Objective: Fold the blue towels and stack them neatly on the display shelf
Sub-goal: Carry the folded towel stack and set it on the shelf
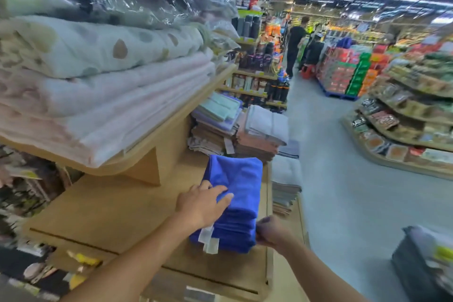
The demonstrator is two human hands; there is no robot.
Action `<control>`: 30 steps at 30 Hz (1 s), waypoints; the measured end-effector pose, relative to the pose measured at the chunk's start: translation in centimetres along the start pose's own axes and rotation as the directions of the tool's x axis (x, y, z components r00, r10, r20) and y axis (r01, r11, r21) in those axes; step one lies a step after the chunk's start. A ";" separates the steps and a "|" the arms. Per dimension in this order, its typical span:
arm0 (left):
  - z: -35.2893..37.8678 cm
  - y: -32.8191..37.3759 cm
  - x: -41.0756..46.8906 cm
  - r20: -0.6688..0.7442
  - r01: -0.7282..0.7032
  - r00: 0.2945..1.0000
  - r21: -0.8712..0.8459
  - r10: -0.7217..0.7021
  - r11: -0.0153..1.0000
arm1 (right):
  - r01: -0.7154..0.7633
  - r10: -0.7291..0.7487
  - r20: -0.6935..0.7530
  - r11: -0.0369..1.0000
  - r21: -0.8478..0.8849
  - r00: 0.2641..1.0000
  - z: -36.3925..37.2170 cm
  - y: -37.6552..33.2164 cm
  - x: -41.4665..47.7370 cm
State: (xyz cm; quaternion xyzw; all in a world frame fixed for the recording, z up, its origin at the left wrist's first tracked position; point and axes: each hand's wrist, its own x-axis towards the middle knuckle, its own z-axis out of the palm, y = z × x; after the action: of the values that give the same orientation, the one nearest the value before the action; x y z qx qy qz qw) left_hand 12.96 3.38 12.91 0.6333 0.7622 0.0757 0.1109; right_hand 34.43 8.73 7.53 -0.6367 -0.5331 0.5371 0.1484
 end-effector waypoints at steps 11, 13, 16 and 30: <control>0.2 -1.9 5.2 0.114 0.122 0.991 -0.634 -0.064 0.764 | -0.274 0.190 0.211 0.811 0.517 0.959 -0.1 -0.9 -0.2; 1.4 -3.2 5.7 0.114 0.124 0.992 -0.776 -0.056 0.618 | -0.285 0.159 0.266 0.785 0.550 0.951 0.2 -0.6 0.3; 2.9 -5.1 6.7 0.111 0.126 0.992 -0.876 -0.061 0.466 | -0.281 0.005 0.394 0.709 0.647 0.919 1.5 -1.3 1.3; -2.4 6.2 8.5 -0.091 -0.128 0.989 -0.916 0.115 0.381 | 0.140 -0.421 0.173 0.614 0.777 0.890 -7.0 -4.2 -0.9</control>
State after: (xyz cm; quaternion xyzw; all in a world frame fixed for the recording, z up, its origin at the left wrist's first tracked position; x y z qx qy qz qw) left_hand 16.78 12.90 16.19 0.5203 0.5458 0.4954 0.4313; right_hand 38.28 12.32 13.86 -0.3235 -0.3771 0.7776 0.3853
